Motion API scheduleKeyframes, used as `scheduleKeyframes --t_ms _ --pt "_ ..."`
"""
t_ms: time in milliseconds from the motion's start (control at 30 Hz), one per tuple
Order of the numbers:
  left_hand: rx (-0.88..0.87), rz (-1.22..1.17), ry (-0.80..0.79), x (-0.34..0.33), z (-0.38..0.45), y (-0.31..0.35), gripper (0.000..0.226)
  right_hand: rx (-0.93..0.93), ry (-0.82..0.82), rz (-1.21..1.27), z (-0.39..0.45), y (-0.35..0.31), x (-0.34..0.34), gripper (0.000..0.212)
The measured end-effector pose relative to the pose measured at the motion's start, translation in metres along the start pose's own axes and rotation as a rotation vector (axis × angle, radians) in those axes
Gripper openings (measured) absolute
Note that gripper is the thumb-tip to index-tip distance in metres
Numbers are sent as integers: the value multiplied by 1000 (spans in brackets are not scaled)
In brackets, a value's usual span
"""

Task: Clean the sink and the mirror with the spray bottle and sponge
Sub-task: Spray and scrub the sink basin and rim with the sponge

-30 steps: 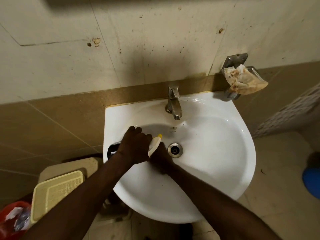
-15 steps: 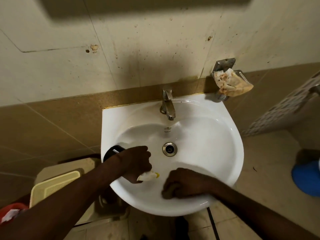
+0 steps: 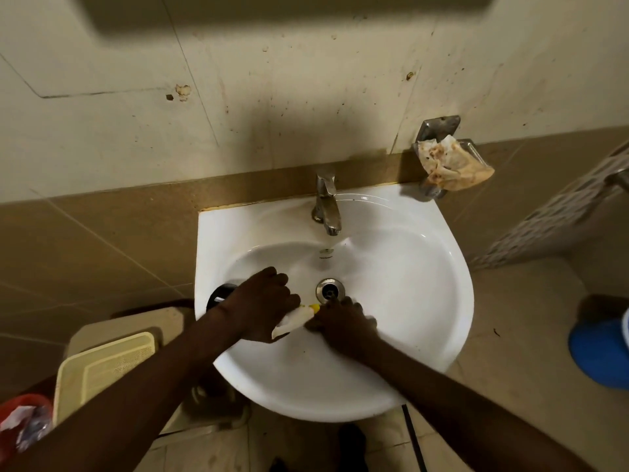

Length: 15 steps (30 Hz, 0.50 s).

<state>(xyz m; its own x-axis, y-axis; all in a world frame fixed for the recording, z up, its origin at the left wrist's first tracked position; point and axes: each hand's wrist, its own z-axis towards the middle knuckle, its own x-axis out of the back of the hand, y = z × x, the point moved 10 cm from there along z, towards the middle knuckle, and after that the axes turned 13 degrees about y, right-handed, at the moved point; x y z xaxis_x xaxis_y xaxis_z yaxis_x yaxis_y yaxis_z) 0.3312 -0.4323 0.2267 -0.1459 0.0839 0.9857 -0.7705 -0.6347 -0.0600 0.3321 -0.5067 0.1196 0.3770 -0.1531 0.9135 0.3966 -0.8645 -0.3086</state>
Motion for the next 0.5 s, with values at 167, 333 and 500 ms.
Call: scheduleKeyframes --t_ms 167,333,500 --pt "127 13 74 2 2 -15 34 137 -226 356 -6 -26 -18 35" --pt "152 36 43 -6 6 -14 35 166 -200 169 -29 8 -24 35" --pt "207 20 66 -6 11 -9 33 -188 345 -119 26 59 20 30"
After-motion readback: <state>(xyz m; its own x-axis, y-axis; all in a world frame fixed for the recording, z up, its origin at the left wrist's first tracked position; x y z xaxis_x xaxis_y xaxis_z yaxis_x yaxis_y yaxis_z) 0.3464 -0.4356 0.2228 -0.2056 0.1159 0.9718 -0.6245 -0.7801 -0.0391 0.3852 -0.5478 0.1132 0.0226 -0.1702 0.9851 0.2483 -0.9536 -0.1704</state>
